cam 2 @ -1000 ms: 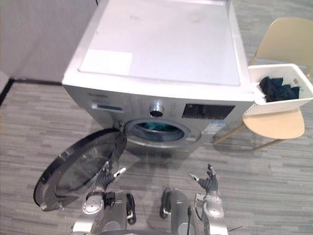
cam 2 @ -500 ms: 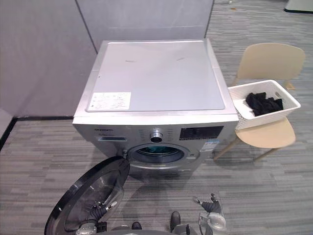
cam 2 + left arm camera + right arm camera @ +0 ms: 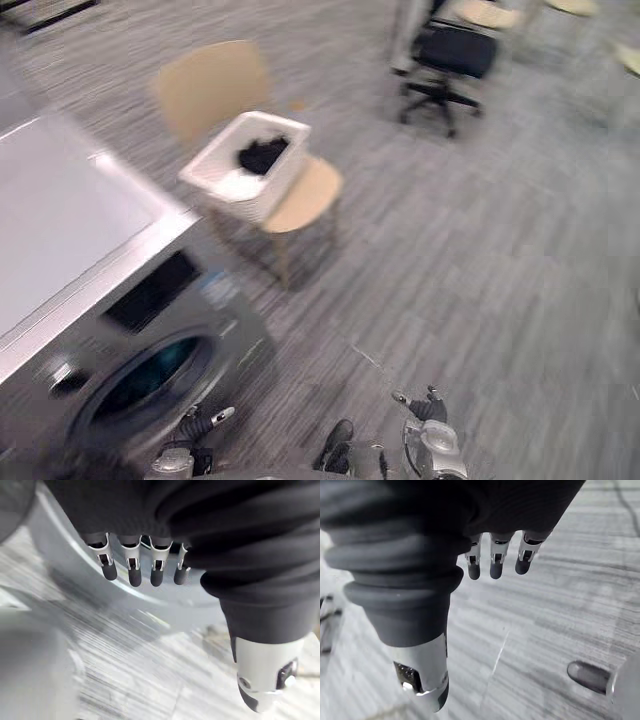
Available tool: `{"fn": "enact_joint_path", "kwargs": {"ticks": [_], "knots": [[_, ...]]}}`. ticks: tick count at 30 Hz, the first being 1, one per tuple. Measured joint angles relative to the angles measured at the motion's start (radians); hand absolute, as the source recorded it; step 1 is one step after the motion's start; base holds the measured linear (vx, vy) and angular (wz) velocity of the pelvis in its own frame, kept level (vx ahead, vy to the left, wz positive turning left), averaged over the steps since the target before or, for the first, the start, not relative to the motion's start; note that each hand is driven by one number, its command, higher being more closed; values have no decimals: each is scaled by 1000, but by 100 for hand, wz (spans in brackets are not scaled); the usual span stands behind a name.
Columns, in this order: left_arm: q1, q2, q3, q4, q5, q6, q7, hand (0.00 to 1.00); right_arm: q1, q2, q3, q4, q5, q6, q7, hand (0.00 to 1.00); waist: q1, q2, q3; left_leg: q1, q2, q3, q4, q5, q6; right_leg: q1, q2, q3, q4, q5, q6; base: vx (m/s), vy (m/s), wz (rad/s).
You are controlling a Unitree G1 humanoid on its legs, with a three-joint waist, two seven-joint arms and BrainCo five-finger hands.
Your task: Pick up the laundry basket with both hands and put the clothes into the washing machine.
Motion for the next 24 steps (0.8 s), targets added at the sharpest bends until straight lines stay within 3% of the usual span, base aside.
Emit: {"fn": "enact_joint_path", "kwargs": {"ticks": [2,3,5,6,7,8,9,10,11,12,13,14,15,16,17,18,19,21,22,23,24], "knots": [[6,-1,-3,-37,-8,-8,3,0,13,2,1,38,-2,25,-3,0,4,-17,24,-97,-148,-190,-22,-37,-60,90,19,96,-41,6,14,406,-22,-190],[11,-4,-6,-61,-11,-10,5,0,25,7,2,38,-2,28,-3,0,8,-20,27,-149,-193,-219,-100,-39,-58,137,28,155,-78,8,51,335,-13,-116],[6,-14,-10,-78,-16,-11,8,0,20,-2,5,29,-2,28,-5,0,25,-16,29,-218,-242,-229,-256,-36,-60,167,30,218,-117,4,68,313,58,-100],[3,-27,-5,-88,-24,-15,11,0,3,-7,10,27,-2,26,-6,0,38,-2,36,-272,-292,-230,-460,-7,-83,204,26,265,-158,-1,84,397,116,-82],[0,-32,-5,-87,-23,-16,12,0,-1,-9,12,26,-2,26,-8,0,44,4,39,-283,-312,-229,-560,24,-94,219,25,278,-175,-3,89,499,168,-75],[-2,-36,-2,-91,-27,-19,15,0,-10,-8,23,26,-7,26,-12,0,66,-2,43,-275,-348,-230,-688,188,-56,252,7,308,-206,-12,108,385,125,-50],[0,-32,0,-95,-27,-19,19,0,-16,-5,33,24,-8,26,-13,0,80,-15,39,-256,-372,-222,-728,243,-23,259,-12,326,-216,-15,117,643,193,-43],[-7,-26,0,-100,-25,-18,20,0,-37,-2,49,12,-9,23,-13,0,79,-29,36,-247,-401,-220,-733,248,22,257,-52,334,-214,-26,135,697,193,-41],[-4,-28,17,-107,-24,-19,19,0,-61,-4,60,5,-14,18,-11,0,85,-33,66,-269,-369,-206,-607,193,103,277,-48,353,-209,-6,166,694,195,-41],[-1,-31,34,-107,-22,-21,19,0,-67,3,63,0,-21,17,-10,0,99,-22,69,-303,-337,-179,-489,170,131,288,-37,362,-189,2,178,444,129,-53],[8,-31,42,-86,-22,-19,20,0,-43,15,65,-4,-32,14,-9,0,105,-28,54,-309,-353,-163,-447,139,104,284,-40,343,-81,-23,207,559,162,-29],[33,-24,33,-65,-22,-10,18,0,-10,20,64,-14,-47,11,3,0,99,-24,49,-222,-368,-164,-530,120,114,224,-45,302,180,-62,264,570,155,9],[38,-9,27,-58,-22,-7,16,0,1,28,62,-19,-51,8,6,0,90,-42,46,-179,-398,-190,-571,96,92,173,-75,281,333,-56,273,731,142,74],[47,18,-2,-54,-22,-3,17,0,27,31,53,-19,-53,12,8,0,57,-74,35,-101,-456,-258,-659,31,111,50,-136,245,633,30,301,621,59,133],[32,40,-18,-41,-21,1,17,0,36,26,39,-15,-54,20,8,0,35,-96,52,-49,-506,-302,-662,7,138,-31,-203,224,830,-8,247,615,40,135],[30,39,-24,-35,-21,5,19,0,44,19,31,-16,-54,21,8,0,27,-91,53,-20,-518,-323,-665,-5,137,-61,-226,213,871,-33,218,599,34,129],[34,34,-41,-31,-25,8,20,0,55,7,25,-21,-58,18,9,0,18,-69,58,42,-530,-372,-678,-29,138,-102,-249,197,870,-80,193,618,28,106],[30,20,-52,-31,-31,11,19,0,55,-5,27,-24,-58,17,13,0,17,-41,66,133,-530,-434,-716,-37,135,-171,-247,209,741,-143,186,630,-7,89],[24,11,-52,-31,-32,13,20,0,54,-13,29,-30,-60,14,22,0,11,-25,64,161,-520,-478,-736,-37,135,-206,-220,234,637,-154,194,631,-83,124],[6,-4,-54,-31,-32,14,19,0,45,-23,29,-43,-60,13,28,0,-6,1,60,184,-498,-560,-742,-37,133,-255,-146,349,422,-137,217,630,-109,142],[-5,-10,-55,-31,-32,14,19,0,47,-26,28,-52,-60,13,28,0,-10,7,60,192,-491,-590,-741,-37,119,-268,-123,418,327,-105,234,603,-160,162]]}}
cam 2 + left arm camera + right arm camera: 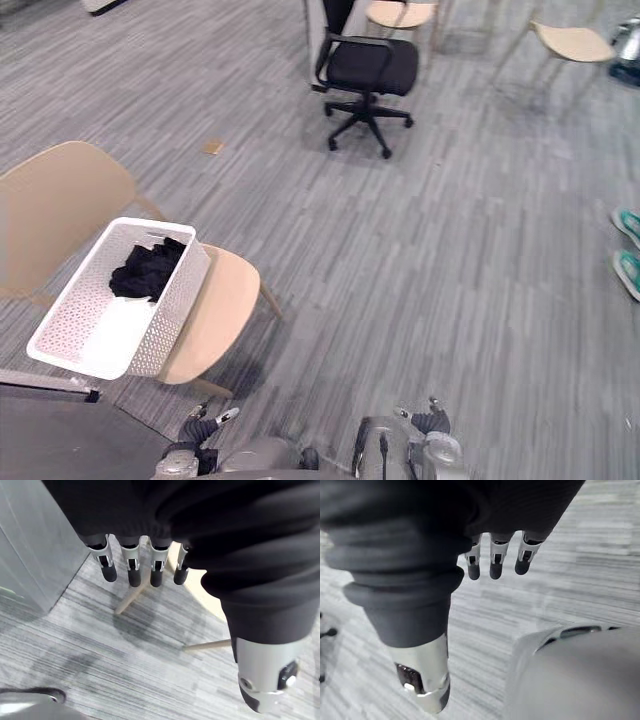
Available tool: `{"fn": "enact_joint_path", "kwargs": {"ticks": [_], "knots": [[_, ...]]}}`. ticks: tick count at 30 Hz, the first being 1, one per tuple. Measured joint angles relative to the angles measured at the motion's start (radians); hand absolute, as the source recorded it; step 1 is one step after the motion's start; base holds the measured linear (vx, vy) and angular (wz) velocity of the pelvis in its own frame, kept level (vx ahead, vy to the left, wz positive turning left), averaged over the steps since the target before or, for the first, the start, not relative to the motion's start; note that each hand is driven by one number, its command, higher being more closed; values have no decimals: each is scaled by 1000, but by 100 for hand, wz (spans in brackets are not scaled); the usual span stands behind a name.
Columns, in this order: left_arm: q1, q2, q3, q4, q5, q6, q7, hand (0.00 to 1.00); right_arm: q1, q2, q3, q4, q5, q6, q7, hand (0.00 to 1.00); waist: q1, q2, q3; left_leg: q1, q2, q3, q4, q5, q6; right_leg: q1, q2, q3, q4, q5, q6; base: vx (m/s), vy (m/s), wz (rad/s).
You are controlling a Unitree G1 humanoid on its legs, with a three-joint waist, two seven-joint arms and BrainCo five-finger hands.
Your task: Pick up the laundry basket with both hands and put the clothes into the washing machine.
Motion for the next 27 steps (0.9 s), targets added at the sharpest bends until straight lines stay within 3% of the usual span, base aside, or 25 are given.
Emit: {"fn": "enact_joint_path", "kwargs": {"ticks": [1,2,3,4,5,6,7,8,9,10,11,12,13,14,16,18,19,21,22,23,24,26,27], "knots": [[-12,-6,-1,0,0,-1,-1,0,7,0,-2,-5,3,0,0,0,-8,-4,-2,11,5,-33,3,-5,-22,-3,18,99,-137,71,17,620,-215,140],[-15,-4,-10,-1,2,-3,-1,0,16,6,-4,-7,11,1,-2,0,-16,-21,-3,29,4,-57,14,-29,-70,10,9,154,-281,185,26,888,-367,180],[-21,-23,-18,24,3,1,-2,0,9,14,-31,-3,21,5,-1,0,-13,3,-8,40,49,-102,76,-79,-152,27,13,106,-285,362,19,653,-287,141],[-20,-27,-17,23,3,-1,-3,0,5,14,-34,-6,21,6,-3,0,-10,4,-12,27,60,-98,93,-69,-170,28,13,98,-279,348,8,595,-295,124],[-21,-47,-7,16,3,-4,-1,0,-1,14,-42,-26,20,2,-3,0,1,3,-16,-11,69,-86,164,-14,-229,43,9,52,-264,312,-13,396,-214,103],[-26,-73,15,12,4,-8,-3,0,3,17,-40,-49,22,0,-3,0,3,2,-15,-69,87,-50,278,62,-258,89,-8,-3,-278,284,-30,488,-256,125],[-29,-76,24,5,3,-11,-2,0,4,20,-39,-50,23,0,-3,0,6,1,-14,-103,117,-14,339,63,-263,121,-14,-33,-288,275,-43,529,-261,154],[-29,-70,24,3,2,-19,-2,0,4,34,-39,-49,30,2,-3,0,7,-5,-11,-148,184,102,428,47,-240,198,-23,-94,-321,265,-58,338,-157,134],[-29,-68,22,2,1,-22,-3,0,5,41,-42,-48,32,0,-4,0,8,-8,-10,-161,218,165,445,41,-230,240,-30,-130,-341,264,-59,386,-169,169],[-28,-61,18,0,0,-22,-2,0,5,43,-43,-42,33,-3,-4,0,10,-24,-14,-182,262,296,427,33,-217,302,-55,-190,-370,264,-59,244,-75,164],[-27,-54,9,-2,0,-23,-2,0,0,37,-44,-42,33,-6,-5,0,8,-40,-16,-201,273,407,350,33,-217,340,-88,-243,-391,264,-59,334,-65,160],[-27,-53,6,-4,0,-23,-2,0,-2,31,-45,-43,34,-10,-5,0,8,-38,-18,-212,273,451,297,35,-216,357,-103,-275,-398,264,-58,257,12,151],[-27,-52,0,-3,0,-23,-2,0,0,18,-48,-45,42,-21,-7,0,6,-30,-23,-230,276,547,182,64,-214,382,-132,-355,-400,243,-28,222,74,154],[-26,-53,-10,6,0,-21,-2,0,11,2,-53,-44,52,-22,-7,0,2,-7,-37,-259,302,653,95,199,-184,407,-139,-440,-399,200,6,174,94,162],[-39,-36,-40,23,1,-18,-2,0,20,-1,-80,-22,59,-19,-12,0,-4,-5,-48,-265,269,743,61,180,-147,442,-173,-550,-393,155,43,181,162,183],[-34,-23,-37,23,-4,-19,-2,0,16,19,-83,-1,66,-19,-22,0,7,-32,-50,-259,205,708,-13,190,-130,458,-196,-618,-377,145,53,152,144,152],[-35,-12,-35,28,-8,-19,-1,0,15,30,-91,4,67,-19,-21,0,4,-50,-48,-237,155,673,-57,198,-116,477,-239,-656,-324,126,68,161,125,125],[-33,-12,-36,45,-8,-22,-2,0,16,32,-109,15,65,-19,-21,0,0,-57,-45,-171,108,622,-102,195,-109,474,-323,-662,-116,110,68,186,146,104],[-29,-5,-37,54,-8,-22,-2,0,16,32,-107,15,63,-19,-20,0,-6,-62,-44,-132,83,588,-110,182,-89,423,-397,-616,96,128,46,172,117,93],[-30,4,-41,56,-8,-22,-2,0,11,37,-102,17,63,-19,-20,0,-25,-73,-45,-122,67,547,-101,165,-73,352,-434,-513,278,130,-19,134,90,98],[-29,11,-40,62,-8,-20,-2,0,9,38,-97,16,63,-19,-20,0,-34,-81,-48,-119,61,526,-101,163,-71,310,-425,-453,337,109,-43,90,21,112],[-26,26,-32,76,-15,-19,-1,0,9,37,-90,15,63,-20,-20,0,-54,-88,-41,-97,55,457,-108,164,-72,220,-314,-249,348,34,-5,145,0,98],[-26,26,-31,76,-15,-19,-1,0,17,37,-90,16,63,-20,-20,0,-53,-88,-41,-91,55,439,-108,165,-73,214,-282,-215,306,21,6,130,-27,73]]}}
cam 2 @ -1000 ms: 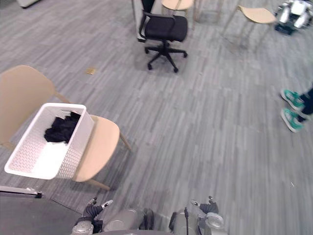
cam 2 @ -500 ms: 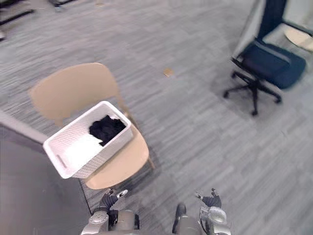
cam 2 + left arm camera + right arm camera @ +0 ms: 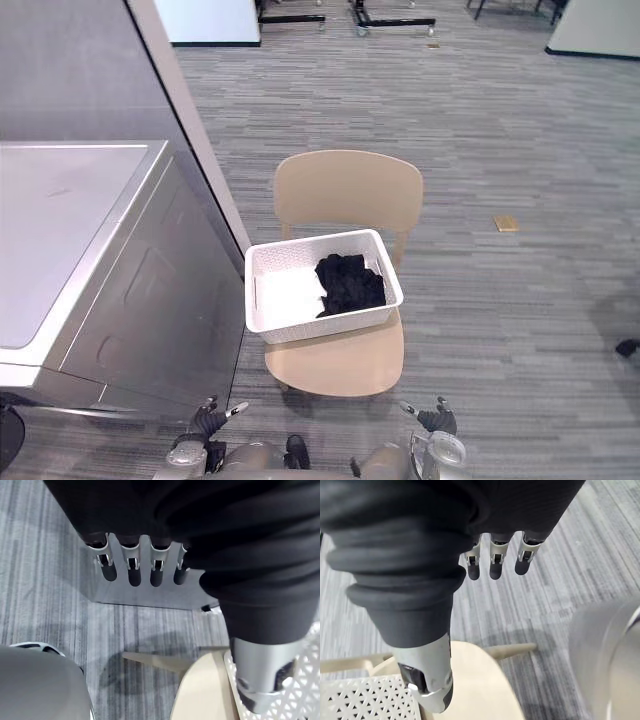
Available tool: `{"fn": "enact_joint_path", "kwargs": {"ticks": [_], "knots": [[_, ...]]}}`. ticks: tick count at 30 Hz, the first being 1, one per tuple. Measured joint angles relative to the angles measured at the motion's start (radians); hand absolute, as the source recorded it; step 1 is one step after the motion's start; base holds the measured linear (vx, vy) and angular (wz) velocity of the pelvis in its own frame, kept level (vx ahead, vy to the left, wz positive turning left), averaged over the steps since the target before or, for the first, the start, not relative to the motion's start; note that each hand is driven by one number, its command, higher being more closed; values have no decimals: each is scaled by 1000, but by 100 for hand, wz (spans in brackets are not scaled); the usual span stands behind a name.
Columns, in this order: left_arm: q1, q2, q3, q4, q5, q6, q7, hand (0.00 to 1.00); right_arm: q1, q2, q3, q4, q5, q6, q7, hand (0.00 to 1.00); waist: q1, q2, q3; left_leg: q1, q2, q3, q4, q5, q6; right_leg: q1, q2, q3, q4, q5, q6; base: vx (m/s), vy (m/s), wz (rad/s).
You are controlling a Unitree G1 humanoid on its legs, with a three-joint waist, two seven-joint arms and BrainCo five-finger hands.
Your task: Pick up the laundry basket with both hands and put the clothes into the washing machine.
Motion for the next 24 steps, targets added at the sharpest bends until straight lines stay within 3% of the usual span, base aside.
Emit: {"fn": "enact_joint_path", "kwargs": {"ticks": [3,4,5,8,11,15,19,24], "knots": [[1,-6,2,2,0,-1,-1,0,7,4,0,1,0,-1,1,0,-3,0,-1,4,-2,-74,-10,13,-21,-10,136,164,-294,-12,16,102,-107,73],[0,-5,3,3,0,-2,-2,0,12,6,-1,1,0,-1,1,0,-3,-12,-6,1,-14,-103,-15,22,-36,-3,156,209,-427,39,4,98,-196,89],[-5,-2,7,9,1,-4,-3,0,15,5,-3,3,0,-1,2,0,-2,-18,-2,0,-23,-131,-11,22,-43,10,153,208,-469,102,10,106,-219,86],[1,-28,25,17,1,-7,-2,0,23,7,-31,2,0,-1,1,0,7,8,-20,13,16,-166,-41,35,-76,55,188,155,-537,123,-17,74,-160,35],[11,-39,51,18,1,-7,-4,0,23,21,-32,-67,-2,-2,-1,0,3,11,-24,44,47,-166,-94,52,-102,99,224,145,-614,156,-37,28,-153,-6],[22,-32,48,17,3,-7,-20,0,84,9,-45,-288,-21,-3,-9,0,1,2,-54,52,62,-176,-138,69,-124,118,247,138,-679,185,-48,28,-73,0],[24,-16,28,17,13,-10,-21,0,122,-49,-37,-547,-122,-28,-24,0,-2,-3,-60,52,57,-191,-139,74,-120,139,246,128,-711,199,-44,25,6,9],[29,5,-35,9,27,-21,-23,0,94,-163,50,-633,-235,-53,1,0,-18,0,-58,28,40,-222,-140,83,-110,144,231,93,-737,208,-38,7,22,23]]}}
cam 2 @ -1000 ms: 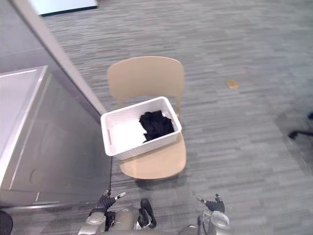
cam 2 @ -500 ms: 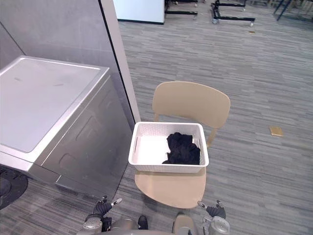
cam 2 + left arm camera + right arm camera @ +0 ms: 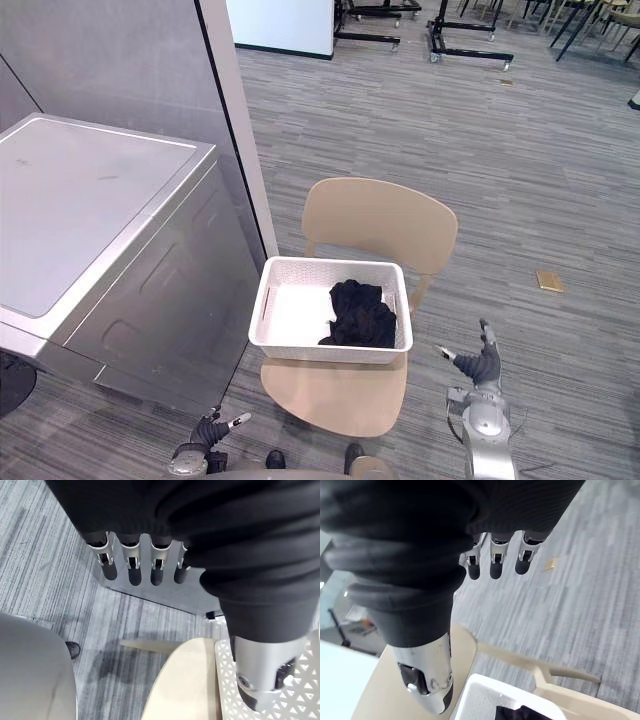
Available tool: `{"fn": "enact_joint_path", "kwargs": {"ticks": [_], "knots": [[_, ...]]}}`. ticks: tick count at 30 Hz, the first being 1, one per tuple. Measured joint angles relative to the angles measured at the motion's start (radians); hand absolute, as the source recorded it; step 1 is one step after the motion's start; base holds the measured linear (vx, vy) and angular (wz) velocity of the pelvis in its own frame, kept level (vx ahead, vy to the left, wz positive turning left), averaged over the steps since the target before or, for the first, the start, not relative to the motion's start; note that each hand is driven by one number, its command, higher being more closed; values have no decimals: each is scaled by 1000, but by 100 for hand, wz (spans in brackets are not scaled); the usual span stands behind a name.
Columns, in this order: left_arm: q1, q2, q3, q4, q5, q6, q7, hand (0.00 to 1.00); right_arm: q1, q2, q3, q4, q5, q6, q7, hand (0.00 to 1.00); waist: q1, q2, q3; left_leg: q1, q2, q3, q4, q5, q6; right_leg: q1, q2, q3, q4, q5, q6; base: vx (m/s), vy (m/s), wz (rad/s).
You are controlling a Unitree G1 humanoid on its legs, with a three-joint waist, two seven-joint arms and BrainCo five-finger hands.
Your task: Pick up the laundry basket with both hands and put the clothes into the washing machine.
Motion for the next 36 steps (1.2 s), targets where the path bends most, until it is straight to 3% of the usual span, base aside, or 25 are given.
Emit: {"fn": "enact_joint_path", "kwargs": {"ticks": [6,8,13,15,21,22,29,36], "knots": [[-11,11,-16,-26,0,-26,-17,0,-237,-185,198,113,-93,-18,22,0,0,49,64,-131,-20,-28,45,17,12,-114,-18,-32,43,8,7,-63,19,17],[-35,22,-41,-45,-1,-35,-15,0,-363,-235,277,199,-117,-18,23,0,24,70,110,-199,-22,-45,72,27,10,-175,-28,-45,74,8,7,-153,10,30],[-70,25,-43,-55,-29,-48,3,0,-574,-289,375,371,-137,-17,26,0,36,103,186,-313,-35,-100,79,74,-5,-280,-47,-101,128,5,-1,-118,-16,40],[-88,32,-43,-65,-46,-48,9,0,-628,-312,408,423,-143,-14,27,0,58,106,225,-328,-37,-107,75,84,-5,-310,-53,-103,159,-1,-10,-118,-25,11],[-125,33,-41,-96,-83,-59,30,0,-764,-348,482,510,-151,15,21,0,79,106,281,-441,-56,-110,25,150,-3,-494,-92,-110,285,-30,-26,-106,-23,14],[-128,31,-41,-104,-98,-59,31,0,-783,-348,482,510,-151,17,18,100,79,106,281,-460,-58,-112,13,162,-9,-524,-100,-114,305,-36,-30,-88,-37,23],[-167,-3,-29,-215,-141,-73,49,0,-871,-366,501,486,-102,37,-8,100,78,103,288,-533,-27,-30,-26,196,-13,-624,-128,-151,372,-57,-48,-82,-72,23],[-160,-53,3,-247,-159,-69,51,0,-753,-333,437,194,40,45,-24,100,80,92,293,-493,-18,-13,-34,221,-6,-583,-124,-155,364,-62,-44,22,-39,-1]]}}
